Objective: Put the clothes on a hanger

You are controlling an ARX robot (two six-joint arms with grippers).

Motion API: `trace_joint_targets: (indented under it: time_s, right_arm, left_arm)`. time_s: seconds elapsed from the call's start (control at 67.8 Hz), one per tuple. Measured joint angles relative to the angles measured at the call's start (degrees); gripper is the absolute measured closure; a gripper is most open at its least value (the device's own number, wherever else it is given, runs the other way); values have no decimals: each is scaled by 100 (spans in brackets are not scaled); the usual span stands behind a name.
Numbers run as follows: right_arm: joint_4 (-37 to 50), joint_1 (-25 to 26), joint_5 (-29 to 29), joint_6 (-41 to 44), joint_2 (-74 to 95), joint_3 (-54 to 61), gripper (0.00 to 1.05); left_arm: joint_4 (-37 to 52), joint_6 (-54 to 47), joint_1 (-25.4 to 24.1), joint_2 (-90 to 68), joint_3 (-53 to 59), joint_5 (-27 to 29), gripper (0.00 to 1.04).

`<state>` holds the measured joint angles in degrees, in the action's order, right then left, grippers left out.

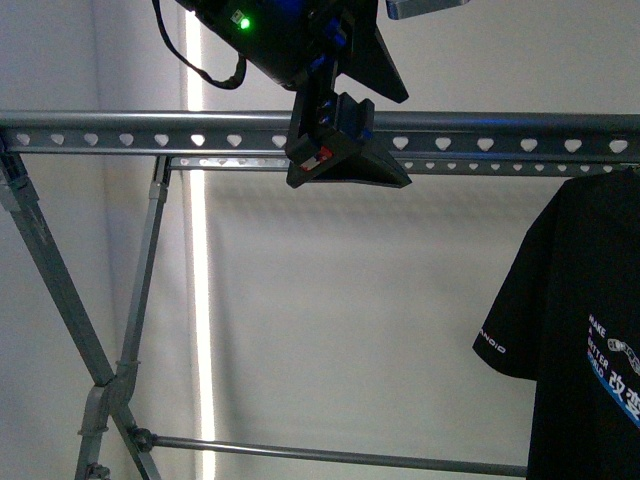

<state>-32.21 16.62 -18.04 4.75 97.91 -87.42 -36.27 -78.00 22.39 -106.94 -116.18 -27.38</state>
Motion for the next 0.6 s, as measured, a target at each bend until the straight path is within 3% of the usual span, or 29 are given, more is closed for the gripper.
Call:
trace_joint_targets:
  time_s: [0.604]
  right_arm:
    - [11, -157, 262, -374, 1215, -1220, 98]
  left_arm:
    - [0, 0, 0, 0, -2, 2, 6]
